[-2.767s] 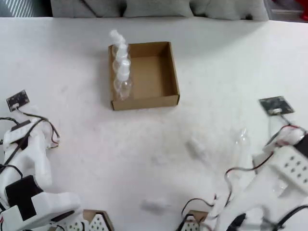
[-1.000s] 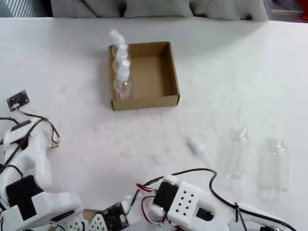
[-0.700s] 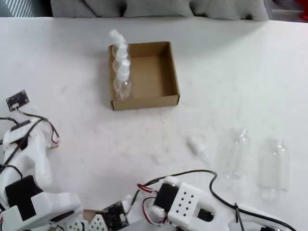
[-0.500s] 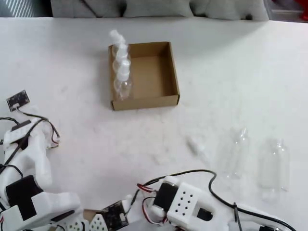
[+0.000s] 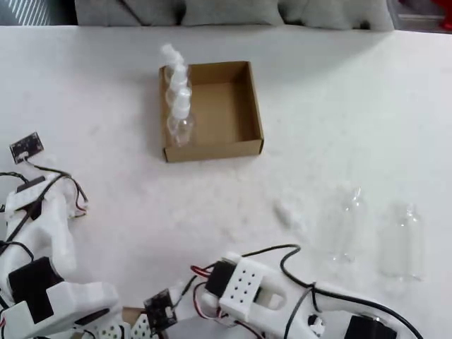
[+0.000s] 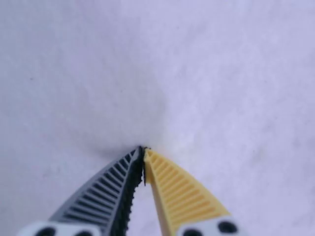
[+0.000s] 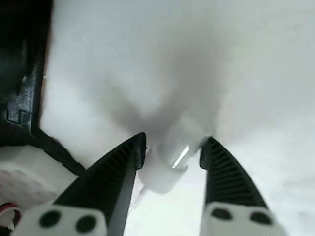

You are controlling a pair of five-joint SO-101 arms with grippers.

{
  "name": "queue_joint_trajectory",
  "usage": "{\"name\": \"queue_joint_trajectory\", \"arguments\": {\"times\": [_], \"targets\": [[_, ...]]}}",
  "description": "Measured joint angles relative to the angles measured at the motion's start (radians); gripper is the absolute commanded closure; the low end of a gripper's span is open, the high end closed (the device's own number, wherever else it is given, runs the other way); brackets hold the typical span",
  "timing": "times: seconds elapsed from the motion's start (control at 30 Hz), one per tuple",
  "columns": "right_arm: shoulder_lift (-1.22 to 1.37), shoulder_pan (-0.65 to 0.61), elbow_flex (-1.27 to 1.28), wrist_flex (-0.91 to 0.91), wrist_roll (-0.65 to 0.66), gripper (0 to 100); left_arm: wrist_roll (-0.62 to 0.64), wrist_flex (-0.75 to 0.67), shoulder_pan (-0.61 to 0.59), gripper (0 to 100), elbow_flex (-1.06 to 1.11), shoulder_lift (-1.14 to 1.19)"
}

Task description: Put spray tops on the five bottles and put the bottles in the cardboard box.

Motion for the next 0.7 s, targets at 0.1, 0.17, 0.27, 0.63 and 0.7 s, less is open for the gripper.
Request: {"name": "queue_joint_trajectory", "arguments": {"times": [0.1, 0.17, 0.27, 0.63, 0.7], "targets": [[0.008, 0.038, -0.008, -0.002, 0.002, 97.7, 0.0, 0.0, 0.0, 98, 0.0, 0.0], [0.026, 0.084, -0.031, 0.005, 0.003, 98.1, 0.0, 0.0, 0.0, 98, 0.0, 0.0], [0.028, 0.164, -0.089, 0.041, -0.014, 98.3, 0.0, 0.0, 0.0, 98, 0.0, 0.0], [0.034, 0.381, -0.442, -0.127, -0.829, 90.5, 0.0, 0.0, 0.0, 98, 0.0, 0.0], [0.051, 0.385, -0.44, -0.233, -0.933, 88.2, 0.0, 0.0, 0.0, 98, 0.0, 0.0]]}}
